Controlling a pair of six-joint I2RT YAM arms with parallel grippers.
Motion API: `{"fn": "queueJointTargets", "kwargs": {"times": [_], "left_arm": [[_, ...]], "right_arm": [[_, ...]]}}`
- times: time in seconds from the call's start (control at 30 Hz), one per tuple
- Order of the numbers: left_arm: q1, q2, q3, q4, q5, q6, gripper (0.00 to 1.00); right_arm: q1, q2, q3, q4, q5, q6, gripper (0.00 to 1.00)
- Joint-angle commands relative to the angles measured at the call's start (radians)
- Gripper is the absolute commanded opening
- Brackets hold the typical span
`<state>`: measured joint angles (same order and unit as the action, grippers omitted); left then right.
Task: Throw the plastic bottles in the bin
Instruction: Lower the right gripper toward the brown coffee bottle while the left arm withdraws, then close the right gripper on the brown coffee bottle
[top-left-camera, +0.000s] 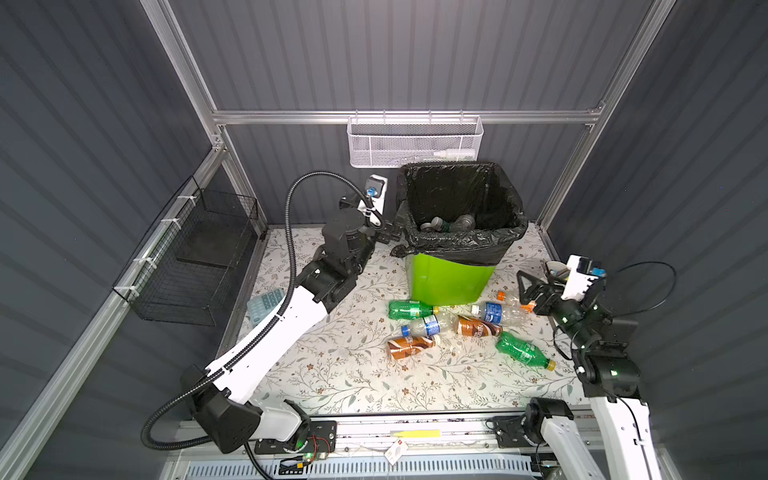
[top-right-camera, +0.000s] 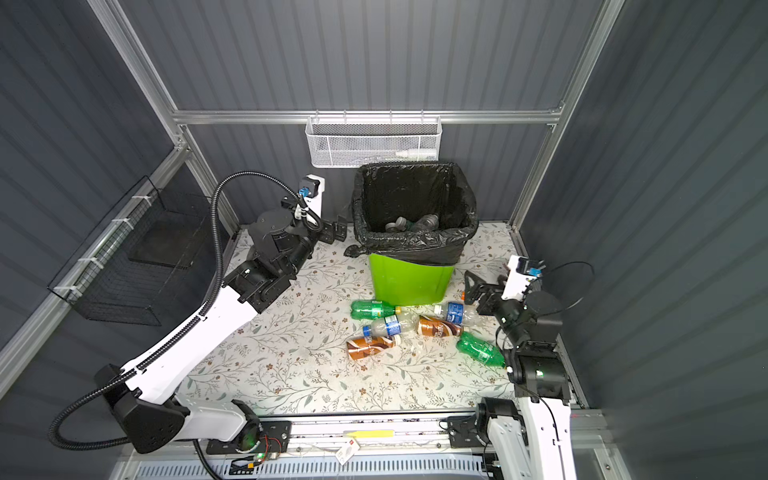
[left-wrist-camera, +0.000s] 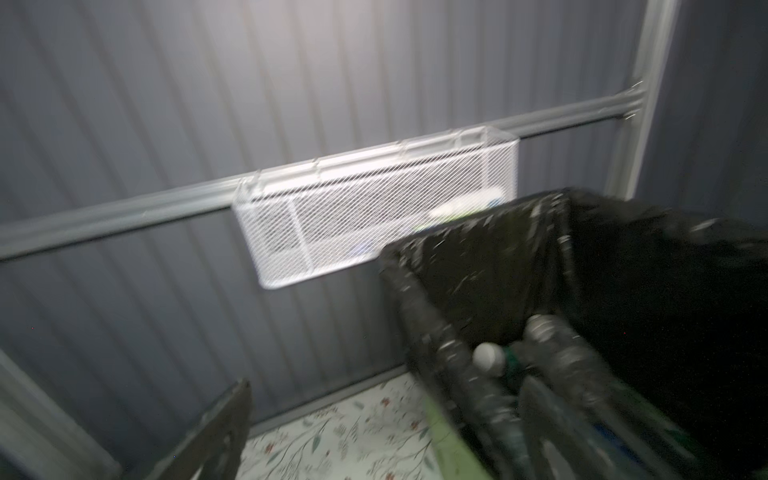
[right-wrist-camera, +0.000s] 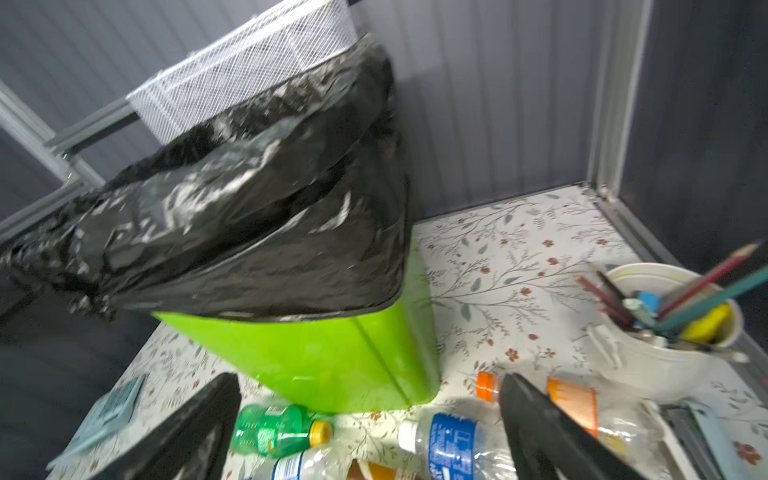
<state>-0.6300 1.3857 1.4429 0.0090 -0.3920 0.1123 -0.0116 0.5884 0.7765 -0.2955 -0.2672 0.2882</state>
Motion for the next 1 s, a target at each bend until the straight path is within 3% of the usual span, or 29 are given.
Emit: {"fn": "queueJointTargets", "kwargs": {"times": [0.0,0.2,0.37,0.63,0.97], "left_arm": [[0.11,-0.025,-0.103,-0.047,0.02,-0.164,1.0],[0.261,-0.028,-0.29,-0.082,0.085,-0.309,1.0],[0.353,-0.027,-0.438,-0.07,0.148,-0.409,1.0],[0.36,-0.004,-0.532,-0.067,0.171,-0.454,1.0],[0.362,-0.016,-0.554,-0.074,0.173,-0.448,1.0]], "right_arm": [[0.179,0.025,-0.034,0.051,0.145,-0.074,0.99],[0.602,0.179,-0.063,0.108,0.391,-0.188,0.99],[0.838,0.412,-0.006,0.085,0.452,-0.291,0.99],[1.02,0.785,0.171,-0.039,0.445,-0.514,0.99],[1.08,1.047,0.3,-0.166,0.372,-0.635,0.97]]}}
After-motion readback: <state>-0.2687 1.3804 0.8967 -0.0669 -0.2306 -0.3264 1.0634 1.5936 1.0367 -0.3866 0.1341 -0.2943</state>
